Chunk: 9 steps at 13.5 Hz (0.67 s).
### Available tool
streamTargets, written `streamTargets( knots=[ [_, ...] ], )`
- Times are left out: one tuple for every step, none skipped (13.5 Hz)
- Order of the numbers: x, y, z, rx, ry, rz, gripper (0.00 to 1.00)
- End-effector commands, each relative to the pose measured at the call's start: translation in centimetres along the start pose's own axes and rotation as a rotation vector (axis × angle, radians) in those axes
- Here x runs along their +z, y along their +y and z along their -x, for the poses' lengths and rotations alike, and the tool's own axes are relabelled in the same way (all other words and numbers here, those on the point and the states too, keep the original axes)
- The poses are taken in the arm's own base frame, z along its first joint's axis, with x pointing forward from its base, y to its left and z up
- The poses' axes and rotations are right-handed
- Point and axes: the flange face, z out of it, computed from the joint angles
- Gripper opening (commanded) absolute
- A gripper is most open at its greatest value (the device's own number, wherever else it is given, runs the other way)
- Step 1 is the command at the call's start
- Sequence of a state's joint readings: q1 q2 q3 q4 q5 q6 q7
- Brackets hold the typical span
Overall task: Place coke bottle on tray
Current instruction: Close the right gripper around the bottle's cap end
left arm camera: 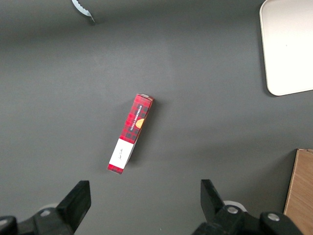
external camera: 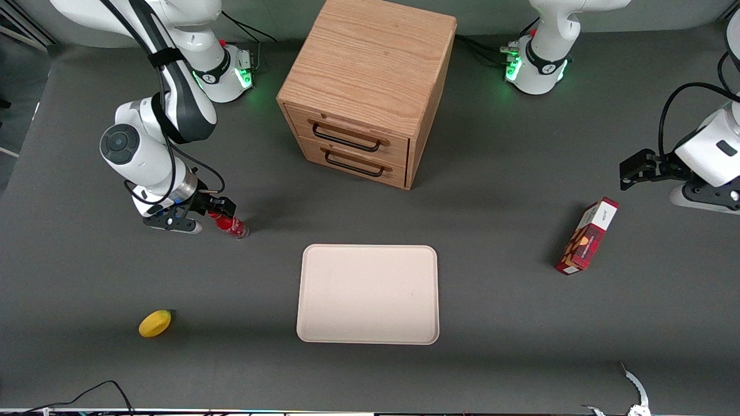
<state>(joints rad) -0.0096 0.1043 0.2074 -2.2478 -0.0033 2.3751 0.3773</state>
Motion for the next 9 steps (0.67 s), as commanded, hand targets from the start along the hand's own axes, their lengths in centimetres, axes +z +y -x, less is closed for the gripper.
streamTargets(
  knots=[
    [-0.2, -0.2, 0.1, 0.005, 0.023, 0.009, 0.35],
    [-0.2, -0.2, 0.1, 0.005, 0.023, 0.009, 0.23],
    [-0.2, -0.3, 0.2, 0.003, 0.023, 0.009, 0.11],
    [-0.2, -0.3, 0.2, 0.003, 0.023, 0.009, 0.06],
    [-0.4, -0.3, 0.1, 0.005, 0.026, 0.008, 0.03],
    [-0.6, -0.3, 0.1, 0.005, 0.028, 0.008, 0.01],
    [-1.2, -0.4, -0.1, 0.003, 0.035, 0.006, 0.0],
    [-2.9, -0.4, -0.4, 0.0, 0.047, 0.007, 0.0],
    [-5.1, -0.7, -0.9, -0.006, 0.033, 0.018, 0.0]
  ],
)
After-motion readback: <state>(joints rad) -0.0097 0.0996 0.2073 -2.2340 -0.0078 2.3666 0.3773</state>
